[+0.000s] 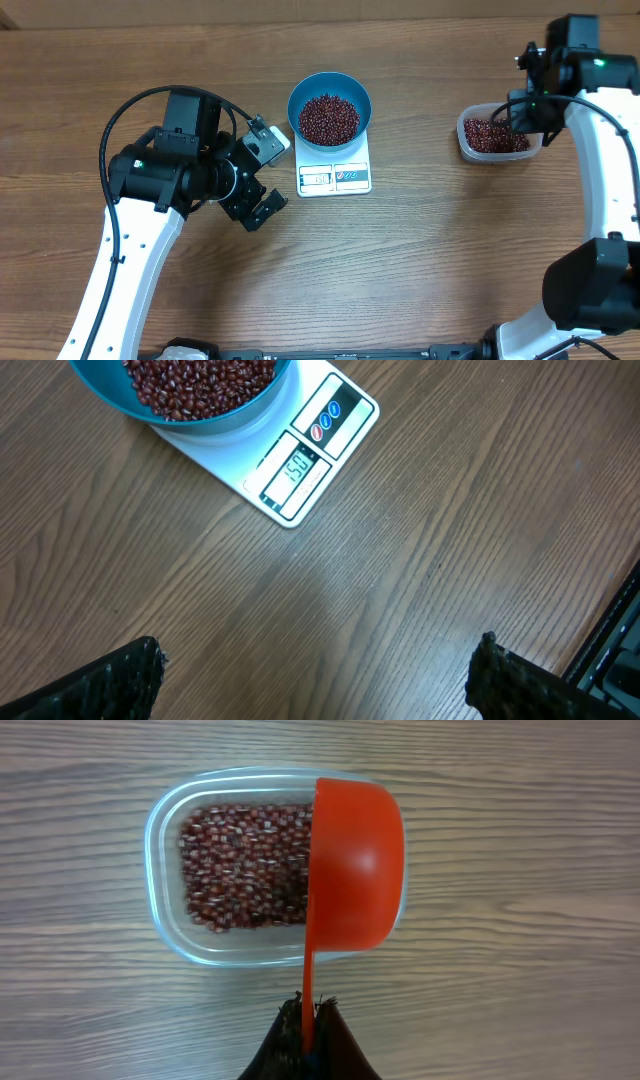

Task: Scoop item into bowl and weigh 150g on scale
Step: 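Carry the red scoop back right over the beans tub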

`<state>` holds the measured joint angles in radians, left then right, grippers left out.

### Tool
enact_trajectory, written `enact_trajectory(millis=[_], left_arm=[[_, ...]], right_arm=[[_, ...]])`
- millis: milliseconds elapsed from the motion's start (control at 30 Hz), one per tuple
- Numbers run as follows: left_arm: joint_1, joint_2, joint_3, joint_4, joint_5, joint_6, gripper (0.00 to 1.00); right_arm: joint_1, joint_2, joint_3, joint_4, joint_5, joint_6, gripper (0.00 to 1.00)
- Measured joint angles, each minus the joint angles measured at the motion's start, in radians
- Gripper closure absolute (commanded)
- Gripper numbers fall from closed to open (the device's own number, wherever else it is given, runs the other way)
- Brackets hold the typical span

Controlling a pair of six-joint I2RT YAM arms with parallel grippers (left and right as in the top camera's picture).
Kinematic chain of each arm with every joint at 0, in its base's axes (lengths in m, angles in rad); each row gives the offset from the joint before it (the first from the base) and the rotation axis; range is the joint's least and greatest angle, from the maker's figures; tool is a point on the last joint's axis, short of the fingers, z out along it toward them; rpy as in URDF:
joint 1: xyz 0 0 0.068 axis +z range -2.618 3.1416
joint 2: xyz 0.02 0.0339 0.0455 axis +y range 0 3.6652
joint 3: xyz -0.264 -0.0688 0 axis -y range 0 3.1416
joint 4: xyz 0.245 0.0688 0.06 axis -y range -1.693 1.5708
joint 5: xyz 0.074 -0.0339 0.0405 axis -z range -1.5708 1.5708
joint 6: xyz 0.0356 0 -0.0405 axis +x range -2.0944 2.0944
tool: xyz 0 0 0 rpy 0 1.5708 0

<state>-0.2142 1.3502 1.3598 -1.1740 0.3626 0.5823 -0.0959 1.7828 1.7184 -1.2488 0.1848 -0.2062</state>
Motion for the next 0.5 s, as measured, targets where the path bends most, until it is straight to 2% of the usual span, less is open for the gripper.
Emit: enact_trajectory(millis=[267, 500], left_arm=[[0.0, 0.0, 0.0, 0.0, 0.0, 0.0, 0.0], [0.0, 0.0, 0.0, 0.0, 0.0, 0.0, 0.0]], right_arm=[[0.09, 0.0, 0.0, 0.0, 0.214, 0.023, 0.96], [0.158, -0.002, 0.0, -0.025, 0.373, 0.103, 0.96]])
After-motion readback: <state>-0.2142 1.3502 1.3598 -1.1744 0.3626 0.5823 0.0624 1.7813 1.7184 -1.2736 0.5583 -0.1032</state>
